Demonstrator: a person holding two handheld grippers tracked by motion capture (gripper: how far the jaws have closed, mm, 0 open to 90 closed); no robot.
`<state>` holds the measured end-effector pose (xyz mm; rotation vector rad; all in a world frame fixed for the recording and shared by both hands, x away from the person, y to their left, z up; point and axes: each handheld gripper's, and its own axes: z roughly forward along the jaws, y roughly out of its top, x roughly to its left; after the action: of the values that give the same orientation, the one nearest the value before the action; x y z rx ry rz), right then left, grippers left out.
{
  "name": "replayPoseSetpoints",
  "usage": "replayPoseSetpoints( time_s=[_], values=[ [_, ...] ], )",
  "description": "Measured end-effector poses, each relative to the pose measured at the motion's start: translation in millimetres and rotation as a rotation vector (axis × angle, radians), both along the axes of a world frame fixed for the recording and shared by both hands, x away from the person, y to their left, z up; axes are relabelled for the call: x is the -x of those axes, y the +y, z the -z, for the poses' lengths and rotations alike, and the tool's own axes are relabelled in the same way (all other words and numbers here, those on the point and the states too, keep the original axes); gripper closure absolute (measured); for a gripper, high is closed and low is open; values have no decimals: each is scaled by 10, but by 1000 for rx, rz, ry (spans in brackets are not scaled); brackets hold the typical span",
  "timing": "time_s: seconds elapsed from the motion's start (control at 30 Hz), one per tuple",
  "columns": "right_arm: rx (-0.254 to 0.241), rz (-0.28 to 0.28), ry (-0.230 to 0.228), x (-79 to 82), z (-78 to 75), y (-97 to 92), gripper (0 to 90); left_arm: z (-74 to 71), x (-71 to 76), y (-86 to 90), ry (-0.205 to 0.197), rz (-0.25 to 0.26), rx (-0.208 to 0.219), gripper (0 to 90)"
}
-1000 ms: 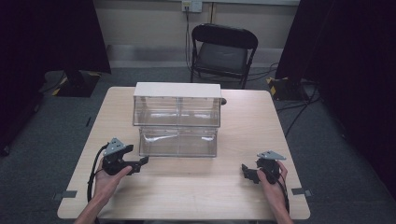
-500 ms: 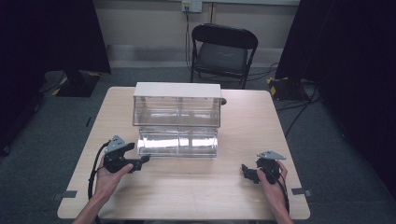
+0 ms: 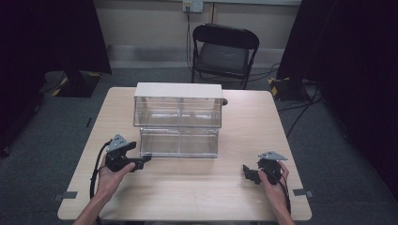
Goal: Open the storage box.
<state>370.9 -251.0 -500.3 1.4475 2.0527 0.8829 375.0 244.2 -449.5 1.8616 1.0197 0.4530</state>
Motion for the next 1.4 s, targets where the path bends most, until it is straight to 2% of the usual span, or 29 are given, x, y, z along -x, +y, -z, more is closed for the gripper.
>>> replayPoseSetpoints(
  time_s=[0.07,0.17,0.27,0.37,0.4,0.57,0.7,1.0,1.1,1.3,1.33,1.4],
  values=[
    [0,0,0,0,0,0,116,-11,-19,-6,3,5,-14,156],
    [0,0,0,0,0,0,116,-46,-44,-9,-9,-17,7,162],
    [0,0,0,0,0,0,116,-62,-62,-7,-4,-22,1,164],
    [0,0,0,0,0,0,116,-74,-61,-26,-5,-19,8,160],
    [0,0,0,0,0,0,116,-84,-60,-26,-15,-15,-13,161],
    [0,0,0,0,0,0,116,-73,-76,-39,-3,-10,3,157],
    [0,0,0,0,0,0,116,-67,-85,-37,-10,-13,-7,155],
    [0,0,0,0,0,0,116,-82,-95,-31,-19,-25,14,155],
    [0,0,0,0,0,0,116,-89,-93,-41,-7,-28,19,157],
    [0,0,1,-1,0,0,115,-161,-111,-63,-18,-20,6,156],
    [0,0,0,-1,0,0,114,-168,-113,-80,-19,-24,25,157],
    [0,-1,1,-1,0,0,115,-180,-122,-71,-18,-15,8,155]
  ],
)
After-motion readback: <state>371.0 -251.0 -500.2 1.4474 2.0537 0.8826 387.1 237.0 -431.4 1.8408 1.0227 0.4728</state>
